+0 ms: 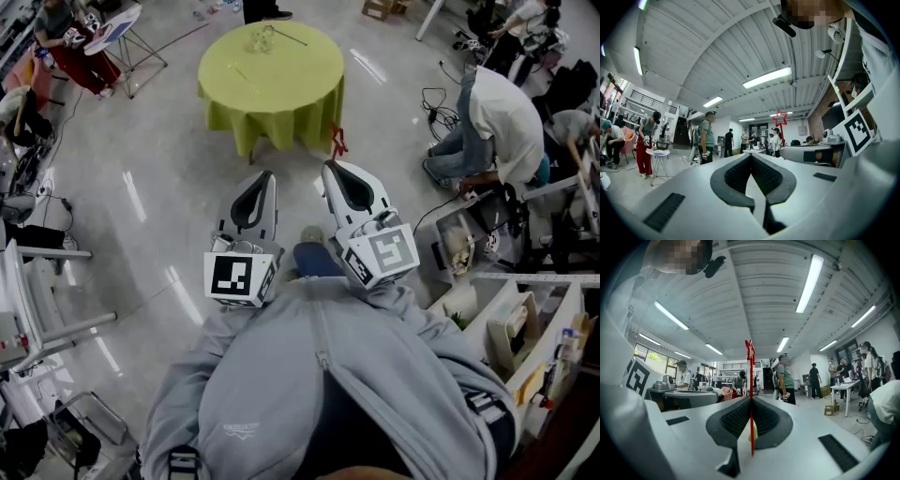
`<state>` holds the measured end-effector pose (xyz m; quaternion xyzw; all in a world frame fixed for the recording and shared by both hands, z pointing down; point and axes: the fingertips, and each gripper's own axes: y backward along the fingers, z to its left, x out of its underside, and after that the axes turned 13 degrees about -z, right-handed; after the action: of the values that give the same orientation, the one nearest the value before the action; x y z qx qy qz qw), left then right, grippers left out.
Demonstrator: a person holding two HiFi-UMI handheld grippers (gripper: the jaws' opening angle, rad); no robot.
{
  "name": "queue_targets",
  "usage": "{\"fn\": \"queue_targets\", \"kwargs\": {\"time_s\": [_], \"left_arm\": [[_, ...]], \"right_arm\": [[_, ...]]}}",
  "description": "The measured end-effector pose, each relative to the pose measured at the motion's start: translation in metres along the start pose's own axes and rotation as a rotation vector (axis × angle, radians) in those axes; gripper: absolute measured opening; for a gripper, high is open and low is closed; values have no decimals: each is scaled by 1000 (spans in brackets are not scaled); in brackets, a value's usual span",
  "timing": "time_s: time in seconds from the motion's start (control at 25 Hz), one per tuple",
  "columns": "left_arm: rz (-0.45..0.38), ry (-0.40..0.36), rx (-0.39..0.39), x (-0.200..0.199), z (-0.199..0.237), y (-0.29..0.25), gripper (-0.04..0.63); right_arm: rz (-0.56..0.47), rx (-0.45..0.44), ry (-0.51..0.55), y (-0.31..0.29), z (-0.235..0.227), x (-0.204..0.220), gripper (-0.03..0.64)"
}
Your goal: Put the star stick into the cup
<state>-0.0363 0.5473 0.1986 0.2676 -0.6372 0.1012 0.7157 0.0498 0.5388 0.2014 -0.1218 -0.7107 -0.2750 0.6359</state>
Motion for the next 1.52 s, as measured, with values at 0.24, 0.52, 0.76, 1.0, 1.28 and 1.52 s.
{"fn": "queue_targets", "kwargs": {"time_s": [0.24, 0.52, 0.76, 1.0, 1.28, 1.52], "left_arm": [[4, 8, -22, 15, 26, -32, 17], [-14, 26, -24, 41, 48, -114, 17], [-16, 33, -40, 57, 70, -187, 17], [-9, 28, -81, 74, 88, -247, 17], [-21, 14, -128, 89, 106, -293, 17], [2, 5, -190, 104, 116, -300, 17]], "right_arm": [[1, 14, -16, -34, -30, 12, 34], [15, -15, -12, -93, -93, 30, 34], [19, -52, -33, -149, -146, 40, 34], [27, -99, -40, -193, -195, 52, 34], [26, -149, -53, -232, -233, 64, 34], [31, -183, -71, -249, -251, 80, 34]]}}
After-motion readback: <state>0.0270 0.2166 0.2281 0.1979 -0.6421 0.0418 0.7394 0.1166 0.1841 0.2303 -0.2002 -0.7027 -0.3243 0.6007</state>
